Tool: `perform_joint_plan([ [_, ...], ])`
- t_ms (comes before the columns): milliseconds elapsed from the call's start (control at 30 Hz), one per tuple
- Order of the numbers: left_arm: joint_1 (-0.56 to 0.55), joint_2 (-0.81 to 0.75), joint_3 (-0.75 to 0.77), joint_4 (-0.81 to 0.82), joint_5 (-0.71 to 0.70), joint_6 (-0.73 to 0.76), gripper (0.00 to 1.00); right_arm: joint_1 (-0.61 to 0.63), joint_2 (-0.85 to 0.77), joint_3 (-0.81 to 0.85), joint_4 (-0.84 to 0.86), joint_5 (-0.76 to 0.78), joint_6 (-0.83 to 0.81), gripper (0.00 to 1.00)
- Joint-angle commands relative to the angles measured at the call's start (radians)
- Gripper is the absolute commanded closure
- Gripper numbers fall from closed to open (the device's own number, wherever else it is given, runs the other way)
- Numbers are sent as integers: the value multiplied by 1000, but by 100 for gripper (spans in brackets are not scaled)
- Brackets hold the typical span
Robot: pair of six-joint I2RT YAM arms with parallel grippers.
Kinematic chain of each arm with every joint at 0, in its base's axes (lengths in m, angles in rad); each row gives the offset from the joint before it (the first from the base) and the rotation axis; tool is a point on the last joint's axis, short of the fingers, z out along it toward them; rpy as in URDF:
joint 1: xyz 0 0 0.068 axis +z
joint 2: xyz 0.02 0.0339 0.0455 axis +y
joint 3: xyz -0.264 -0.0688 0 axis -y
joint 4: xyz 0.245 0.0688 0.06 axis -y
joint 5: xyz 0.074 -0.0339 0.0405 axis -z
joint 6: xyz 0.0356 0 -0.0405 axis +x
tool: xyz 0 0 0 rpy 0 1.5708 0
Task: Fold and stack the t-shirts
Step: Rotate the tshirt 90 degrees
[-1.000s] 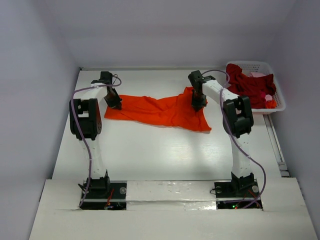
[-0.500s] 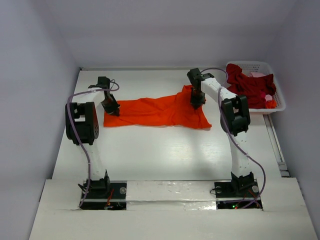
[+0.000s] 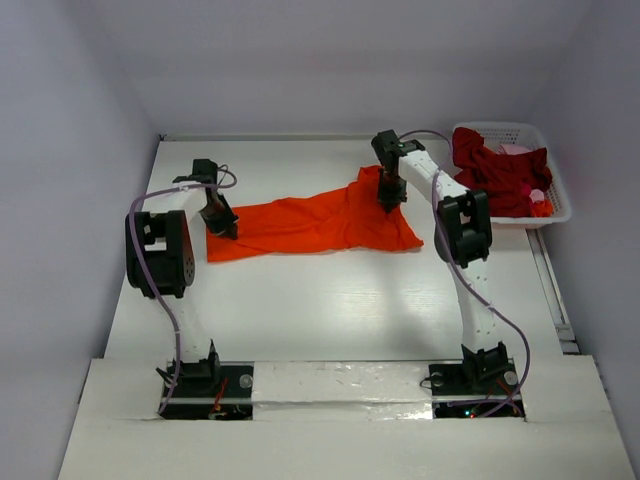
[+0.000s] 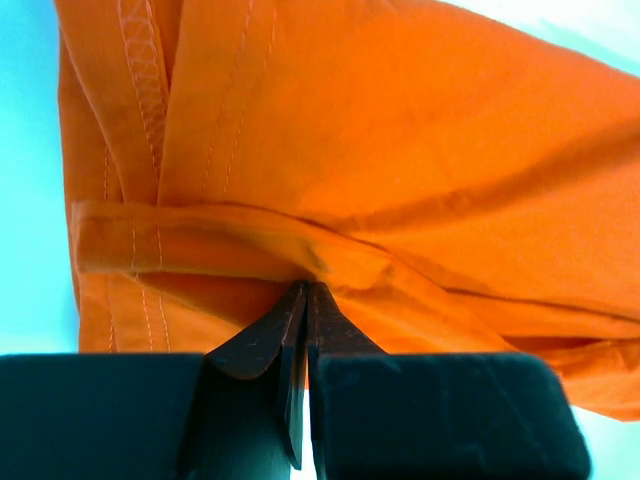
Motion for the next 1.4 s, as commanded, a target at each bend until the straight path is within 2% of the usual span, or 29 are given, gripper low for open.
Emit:
perform_joint_plan([
  [0, 6, -73, -36, -28, 14, 17, 100, -7, 20, 83, -30, -10, -11, 100],
  [600, 6, -172, -233, 15, 47, 9, 100, -34, 109, 278, -88, -34, -11, 100],
  [967, 6, -245, -332, 33, 57, 0, 100, -34, 126, 321, -96, -36, -16, 100],
  [1200, 6, -249, -289, 16, 49, 3, 100, -34, -19, 337, -87, -57, -20, 100],
  [1300, 6, -243, -278, 16, 49, 3, 100, -8, -67, 291, -76, -102, -20, 100],
  [1367, 6, -237, -270, 16, 47, 5, 100, 28, -110, 203, -49, -132, -13, 100],
])
